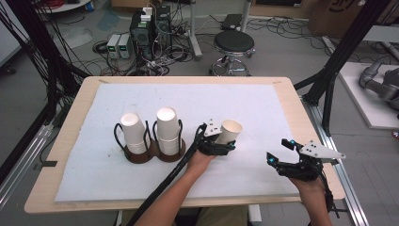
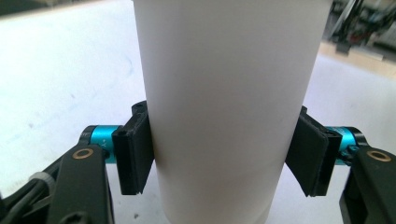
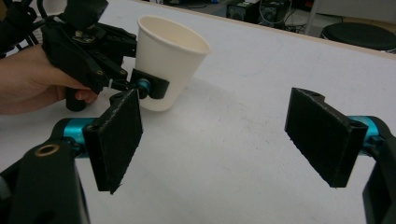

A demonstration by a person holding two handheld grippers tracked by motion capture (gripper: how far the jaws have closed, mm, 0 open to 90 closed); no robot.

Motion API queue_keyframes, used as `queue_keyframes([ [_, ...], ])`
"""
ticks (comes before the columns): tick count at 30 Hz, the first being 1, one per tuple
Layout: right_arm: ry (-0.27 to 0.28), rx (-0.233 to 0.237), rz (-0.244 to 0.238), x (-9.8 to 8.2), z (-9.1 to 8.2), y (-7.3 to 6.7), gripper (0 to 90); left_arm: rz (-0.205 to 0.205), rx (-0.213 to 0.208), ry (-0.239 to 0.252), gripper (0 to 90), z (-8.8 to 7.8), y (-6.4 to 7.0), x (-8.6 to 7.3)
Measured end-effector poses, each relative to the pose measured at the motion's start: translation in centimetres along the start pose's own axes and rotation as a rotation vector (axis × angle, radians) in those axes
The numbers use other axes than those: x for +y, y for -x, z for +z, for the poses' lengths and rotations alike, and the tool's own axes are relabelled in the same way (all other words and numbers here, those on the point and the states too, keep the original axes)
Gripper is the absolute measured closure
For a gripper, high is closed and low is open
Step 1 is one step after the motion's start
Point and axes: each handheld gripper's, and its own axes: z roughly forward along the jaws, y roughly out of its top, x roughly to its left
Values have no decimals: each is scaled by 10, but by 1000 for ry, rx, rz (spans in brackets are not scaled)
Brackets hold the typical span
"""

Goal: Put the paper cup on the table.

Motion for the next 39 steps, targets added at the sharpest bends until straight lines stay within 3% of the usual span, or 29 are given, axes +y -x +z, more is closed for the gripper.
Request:
queue_keyframes([
  [1, 2, 1, -4, 0, 0, 0, 199, 14, 7, -28, 324, 2, 1, 0],
  [6, 2, 1, 4, 0, -1, 0, 199, 24, 19, -51, 323, 0, 3, 2],
  [11, -2, 6, 0, 0, -1, -1, 199, 86, 25, -128, 313, -11, 5, 2],
  [15, -3, 7, -2, 0, 0, -2, 200, 95, 23, -139, 309, -15, 5, -3],
  [19, -7, 10, -4, 1, 1, -3, 200, 73, 18, -137, 305, -15, 5, -6],
  [23, -10, 13, -1, 0, 2, -4, 199, 63, 14, -164, 273, -12, 4, -8],
  [27, -8, 12, -1, 0, 2, -2, 199, 36, 10, -133, 215, -17, 4, -9],
  [32, -11, 15, 1, -1, 2, -2, 199, 33, 13, -117, 190, -31, 1, -9],
  [35, -12, 18, -1, 0, 2, -2, 199, 37, 1, -92, 190, -42, 1, -5],
  [39, -16, 22, -3, 0, 3, -4, 199, 83, -9, -71, 190, -58, 5, 2],
])
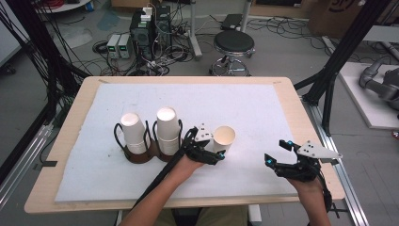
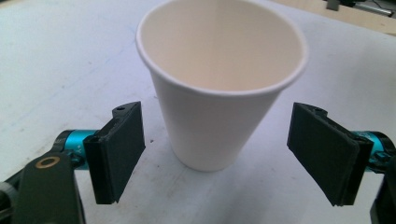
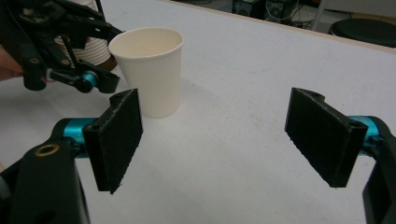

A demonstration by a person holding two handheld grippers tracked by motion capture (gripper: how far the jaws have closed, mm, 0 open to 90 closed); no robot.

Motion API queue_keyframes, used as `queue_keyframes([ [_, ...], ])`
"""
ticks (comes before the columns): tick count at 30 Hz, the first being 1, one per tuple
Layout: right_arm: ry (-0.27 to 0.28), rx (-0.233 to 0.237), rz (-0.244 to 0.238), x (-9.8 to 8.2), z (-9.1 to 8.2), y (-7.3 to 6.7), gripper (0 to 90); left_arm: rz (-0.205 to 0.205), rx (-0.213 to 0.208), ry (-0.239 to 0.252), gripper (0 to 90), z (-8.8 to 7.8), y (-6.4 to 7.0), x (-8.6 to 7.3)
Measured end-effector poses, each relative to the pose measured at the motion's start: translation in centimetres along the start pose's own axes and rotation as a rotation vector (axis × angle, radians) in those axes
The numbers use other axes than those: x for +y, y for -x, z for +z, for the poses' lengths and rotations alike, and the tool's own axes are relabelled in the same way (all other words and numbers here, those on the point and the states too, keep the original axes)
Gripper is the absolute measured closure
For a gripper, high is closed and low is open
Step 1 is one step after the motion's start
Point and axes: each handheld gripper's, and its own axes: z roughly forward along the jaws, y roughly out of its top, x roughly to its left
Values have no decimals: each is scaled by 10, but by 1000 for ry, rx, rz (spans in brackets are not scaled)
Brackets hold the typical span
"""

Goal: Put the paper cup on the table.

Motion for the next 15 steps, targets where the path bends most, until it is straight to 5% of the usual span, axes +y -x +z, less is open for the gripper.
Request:
queue_keyframes([
  [8, -4, -2, -4, 0, 0, -1, 199, 22, -8, 48, 190, -38, 4, 19],
  [15, -5, 2, -8, 1, 2, -3, 199, 39, -85, 153, 193, -74, 11, 43],
])
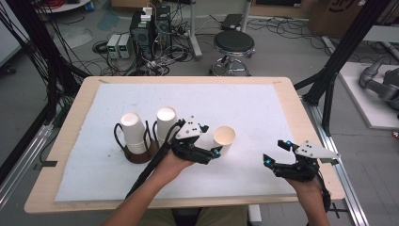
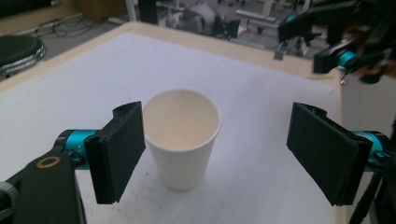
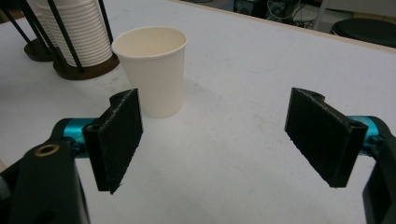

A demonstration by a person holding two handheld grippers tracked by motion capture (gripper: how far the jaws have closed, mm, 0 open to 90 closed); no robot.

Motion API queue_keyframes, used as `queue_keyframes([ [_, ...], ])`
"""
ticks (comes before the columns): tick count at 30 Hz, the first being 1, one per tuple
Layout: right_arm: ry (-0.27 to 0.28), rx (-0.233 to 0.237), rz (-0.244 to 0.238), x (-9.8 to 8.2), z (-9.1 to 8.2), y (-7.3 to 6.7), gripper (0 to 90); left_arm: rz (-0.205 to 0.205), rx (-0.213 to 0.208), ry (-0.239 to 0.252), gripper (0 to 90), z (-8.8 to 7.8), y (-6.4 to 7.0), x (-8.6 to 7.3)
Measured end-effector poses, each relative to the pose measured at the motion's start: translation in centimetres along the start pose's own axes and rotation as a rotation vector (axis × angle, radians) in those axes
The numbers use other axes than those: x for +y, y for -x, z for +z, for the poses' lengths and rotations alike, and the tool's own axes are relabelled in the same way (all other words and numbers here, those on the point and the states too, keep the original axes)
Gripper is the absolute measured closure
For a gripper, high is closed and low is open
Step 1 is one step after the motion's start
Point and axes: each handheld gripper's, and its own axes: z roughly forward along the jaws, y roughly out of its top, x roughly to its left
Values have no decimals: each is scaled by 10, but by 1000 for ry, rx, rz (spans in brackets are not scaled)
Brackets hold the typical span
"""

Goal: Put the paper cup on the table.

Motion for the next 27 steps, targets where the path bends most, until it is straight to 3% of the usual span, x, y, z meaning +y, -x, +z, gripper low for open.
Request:
queue_keyframes([
  [4, -2, 1, 5, 0, 1, 0, 199, -11, -23, 64, 206, -18, -2, 17],
  [13, -7, 4, 1, 0, 2, -1, 199, -39, 5, 168, 210, -72, -21, 36],
  [19, -7, 1, -4, 0, 4, 0, 199, -39, 76, 216, 211, -116, -39, 42],
  [27, -11, 5, 1, 1, 7, -2, 200, -57, 213, 286, 200, -176, -63, 18],
])
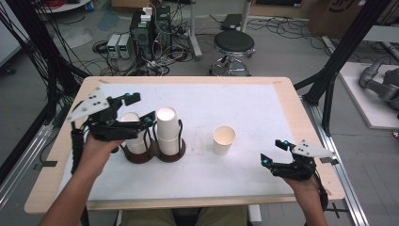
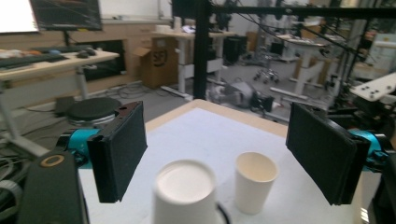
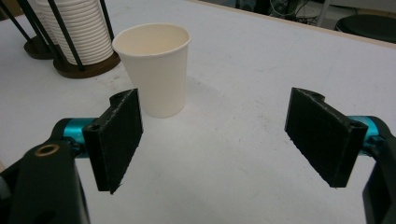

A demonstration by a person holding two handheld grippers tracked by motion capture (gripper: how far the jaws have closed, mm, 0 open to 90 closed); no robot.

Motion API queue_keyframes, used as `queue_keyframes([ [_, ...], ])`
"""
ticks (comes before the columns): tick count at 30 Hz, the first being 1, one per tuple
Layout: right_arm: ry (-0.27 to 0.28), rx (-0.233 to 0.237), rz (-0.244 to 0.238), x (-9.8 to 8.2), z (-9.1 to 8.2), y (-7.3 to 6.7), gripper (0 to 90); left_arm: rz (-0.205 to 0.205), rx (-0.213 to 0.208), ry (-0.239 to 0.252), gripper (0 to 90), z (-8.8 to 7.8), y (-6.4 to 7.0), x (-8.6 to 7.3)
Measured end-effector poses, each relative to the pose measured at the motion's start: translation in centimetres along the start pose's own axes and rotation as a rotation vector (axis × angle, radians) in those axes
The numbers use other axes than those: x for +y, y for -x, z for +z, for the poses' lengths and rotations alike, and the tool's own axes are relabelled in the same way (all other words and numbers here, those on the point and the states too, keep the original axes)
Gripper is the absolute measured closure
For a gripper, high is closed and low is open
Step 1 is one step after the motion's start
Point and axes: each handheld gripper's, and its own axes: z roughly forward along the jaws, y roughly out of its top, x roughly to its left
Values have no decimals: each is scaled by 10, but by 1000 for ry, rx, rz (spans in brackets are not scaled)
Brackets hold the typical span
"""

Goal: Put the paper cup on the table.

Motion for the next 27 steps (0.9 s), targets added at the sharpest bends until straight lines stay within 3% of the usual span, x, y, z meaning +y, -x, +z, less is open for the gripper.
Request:
queue_keyframes([
  [10, -7, -2, 3, -1, 4, 1, 199, -51, 197, 51, 167, -67, -39, -31],
  [13, -5, 1, 3, 0, 4, 1, 199, -51, 224, 56, 167, -79, -46, -42],
  [18, -8, 6, 1, -1, 6, 0, 200, -14, 253, 49, 168, -92, -48, -65],
  [27, -7, 2, -3, 0, 7, 1, 199, -74, 310, 20, 169, -108, -49, -113],
])
